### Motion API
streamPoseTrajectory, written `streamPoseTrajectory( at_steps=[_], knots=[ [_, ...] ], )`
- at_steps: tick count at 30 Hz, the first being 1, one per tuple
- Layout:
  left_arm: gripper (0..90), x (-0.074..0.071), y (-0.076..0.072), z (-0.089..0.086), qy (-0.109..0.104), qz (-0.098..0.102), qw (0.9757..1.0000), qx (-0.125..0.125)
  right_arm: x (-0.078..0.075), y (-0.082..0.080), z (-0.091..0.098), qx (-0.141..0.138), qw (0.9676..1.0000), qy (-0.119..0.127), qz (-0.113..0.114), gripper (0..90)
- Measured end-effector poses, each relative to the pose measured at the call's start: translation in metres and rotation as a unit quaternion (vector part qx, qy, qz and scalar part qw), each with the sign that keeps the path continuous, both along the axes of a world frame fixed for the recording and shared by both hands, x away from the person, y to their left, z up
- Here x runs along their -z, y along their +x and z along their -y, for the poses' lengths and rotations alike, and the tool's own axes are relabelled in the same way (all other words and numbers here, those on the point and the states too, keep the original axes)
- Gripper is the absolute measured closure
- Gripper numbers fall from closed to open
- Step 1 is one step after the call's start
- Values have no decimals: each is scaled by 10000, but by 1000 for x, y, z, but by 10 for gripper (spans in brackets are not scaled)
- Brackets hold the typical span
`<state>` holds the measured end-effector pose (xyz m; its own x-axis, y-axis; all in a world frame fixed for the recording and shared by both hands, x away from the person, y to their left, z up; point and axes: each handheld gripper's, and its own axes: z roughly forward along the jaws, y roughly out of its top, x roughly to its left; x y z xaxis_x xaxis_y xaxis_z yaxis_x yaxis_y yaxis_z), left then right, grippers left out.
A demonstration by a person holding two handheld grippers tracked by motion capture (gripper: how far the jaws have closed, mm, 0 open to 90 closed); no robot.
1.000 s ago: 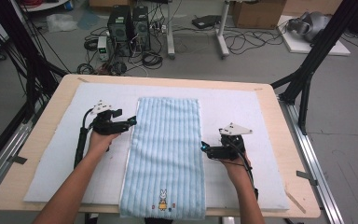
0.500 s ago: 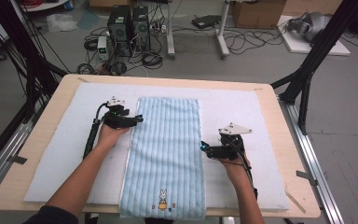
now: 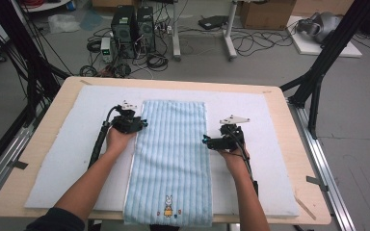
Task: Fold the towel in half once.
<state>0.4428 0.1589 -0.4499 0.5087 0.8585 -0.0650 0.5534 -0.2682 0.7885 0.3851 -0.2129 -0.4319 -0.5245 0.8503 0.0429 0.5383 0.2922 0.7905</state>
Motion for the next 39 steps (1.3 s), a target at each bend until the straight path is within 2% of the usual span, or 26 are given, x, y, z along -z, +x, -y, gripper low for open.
streamPoseTrajectory(
  at_steps=[3,6,8,12,13,15,17,19,20,22,23,25,27,30,32,35,39],
  knots=[
    [775,0,0,0,-69,-23,10000,36,1,13,-4,125,9998,-74,-160,118],
    [841,1,0,1,-197,-33,9998,20,1,25,-10,167,9997,-136,-152,119],
    [850,1,1,-1,-329,-82,9994,15,2,35,-16,206,9994,-199,-194,122],
    [858,2,4,-7,-739,-250,9969,-67,7,52,-22,317,9985,-222,-391,323],
    [859,2,4,-8,-779,-271,9966,-69,7,56,-23,355,9982,-261,-407,386],
    [862,2,5,-9,-869,-286,9958,-87,7,62,-26,393,9978,-289,-455,451],
    [863,2,5,-10,-879,-288,9957,-82,9,68,-29,373,9968,-425,-563,487],
    [864,3,6,-10,-948,-292,9950,-87,10,70,-32,446,9966,-352,-600,578],
    [864,3,6,-11,-974,-320,9947,-95,10,71,-33,366,9969,-378,-583,636],
    [864,3,7,-12,-1101,-381,9931,-136,9,71,-36,170,9974,-435,-543,823],
    [864,3,7,-13,-1133,-387,9926,-176,9,71,-37,131,9974,-469,-531,850],
    [867,3,9,-13,-1179,-365,9920,-275,8,72,-39,235,9968,-556,-531,866],
    [868,1,12,-12,-1263,-363,9909,-304,6,73,-41,364,9965,-650,-387,869],
    [868,-5,12,-11,-1363,-47,9902,-309,1,72,-38,414,9982,-439,-65,869],
    [867,-4,12,-13,-1422,-29,9895,-251,-1,72,-35,371,9985,-411,39,868],
    [867,-4,12,-16,-1511,-67,9883,-186,-4,70,-32,345,9992,-208,44,868],
    [866,-12,6,-20,-1635,125,9865,-16,-8,63,-30,239,9997,-31,42,868]
  ],
)
